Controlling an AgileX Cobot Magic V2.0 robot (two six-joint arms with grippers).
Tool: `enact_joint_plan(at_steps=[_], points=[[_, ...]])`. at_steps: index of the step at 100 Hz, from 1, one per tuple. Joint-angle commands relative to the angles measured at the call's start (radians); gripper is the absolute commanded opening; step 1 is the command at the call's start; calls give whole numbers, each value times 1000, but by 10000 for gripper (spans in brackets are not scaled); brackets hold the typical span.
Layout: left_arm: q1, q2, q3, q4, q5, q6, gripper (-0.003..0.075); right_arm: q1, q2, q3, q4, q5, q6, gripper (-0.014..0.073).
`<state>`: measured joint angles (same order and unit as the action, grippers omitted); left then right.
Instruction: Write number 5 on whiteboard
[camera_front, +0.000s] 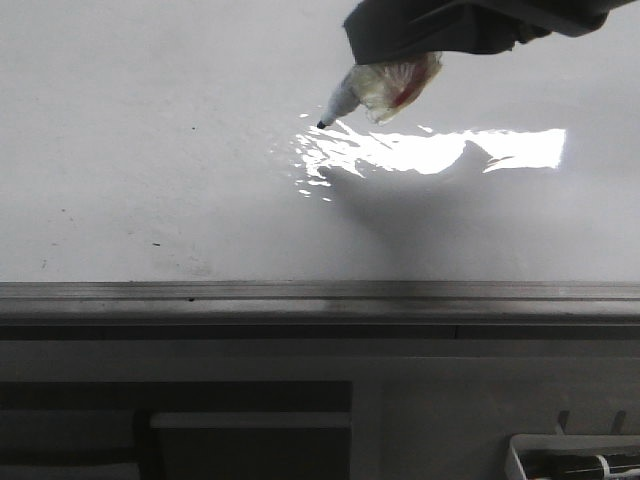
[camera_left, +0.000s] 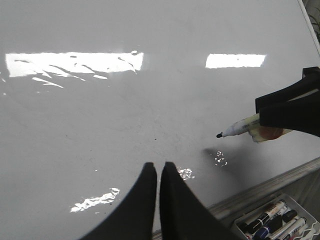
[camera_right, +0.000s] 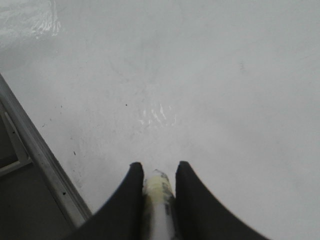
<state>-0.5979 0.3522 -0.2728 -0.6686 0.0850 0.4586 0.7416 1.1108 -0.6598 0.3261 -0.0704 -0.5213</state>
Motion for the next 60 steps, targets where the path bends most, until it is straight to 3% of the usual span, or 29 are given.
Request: enact_joint_plan(at_steps=[1,33,60], points=[[1,7,-27,-12,-64,-6,-20,-5,-13,-36,-14,-102,-2,-61],[1,7,-27,-12,-64,-6,-20,-68,-7,-36,-14,-104,-2,-61],[1,7,-27,-12,-64,-6,-20,-101,2,-36,-12,-17,-2,-61]])
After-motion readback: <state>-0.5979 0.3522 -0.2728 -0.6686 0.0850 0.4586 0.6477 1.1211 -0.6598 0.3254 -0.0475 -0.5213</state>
